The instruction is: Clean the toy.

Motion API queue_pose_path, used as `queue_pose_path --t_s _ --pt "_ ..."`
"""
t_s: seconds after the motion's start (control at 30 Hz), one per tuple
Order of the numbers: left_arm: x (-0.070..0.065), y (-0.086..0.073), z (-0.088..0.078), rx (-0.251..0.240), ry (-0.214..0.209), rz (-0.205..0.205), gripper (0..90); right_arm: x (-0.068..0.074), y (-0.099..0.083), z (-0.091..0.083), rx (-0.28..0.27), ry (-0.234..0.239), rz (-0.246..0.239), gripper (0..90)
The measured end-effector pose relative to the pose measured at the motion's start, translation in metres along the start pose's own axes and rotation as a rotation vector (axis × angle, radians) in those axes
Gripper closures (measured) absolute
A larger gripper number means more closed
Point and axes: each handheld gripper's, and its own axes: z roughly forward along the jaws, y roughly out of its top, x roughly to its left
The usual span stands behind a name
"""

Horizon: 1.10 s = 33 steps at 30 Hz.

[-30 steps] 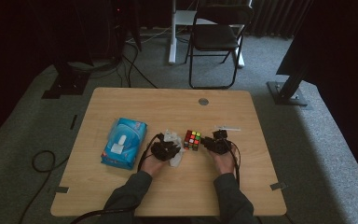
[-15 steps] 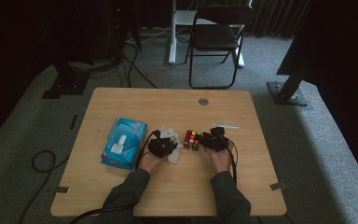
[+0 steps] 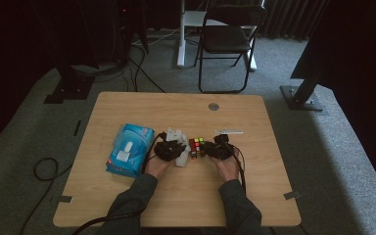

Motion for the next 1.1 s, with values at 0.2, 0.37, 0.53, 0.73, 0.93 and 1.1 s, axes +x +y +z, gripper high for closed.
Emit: queue_pose_path --t_s 0.2,0.37,0.53,0.73,0.93,1.1 --pt "0.000 0.009 0.001 -0.020 0.009 -0.002 83.1 0.001 0.000 0.000 0.005 0.011 -0.009 64.5" --pt "0.003 0.015 0.002 -0.028 0.018 -0.010 83.6 0.001 0.000 0.000 0.005 0.013 -0.008 64.5" --pt "0.004 0.017 0.010 -0.011 0.015 -0.014 83.9 0.000 -0.001 0.000 0.003 0.014 -0.007 64.5" --pt "0.006 0.009 0.019 0.015 0.011 -0.038 84.5 0.000 -0.001 0.000 0.002 0.016 -0.006 64.7" --pt "0.008 0.006 0.026 0.052 0.010 -0.033 84.5 0.000 -0.001 0.000 0.005 0.017 -0.006 64.9" --pt "0.006 -0.006 0.038 0.102 0.017 -0.020 84.6 0.001 -0.001 0.000 0.005 0.012 -0.011 65.5"
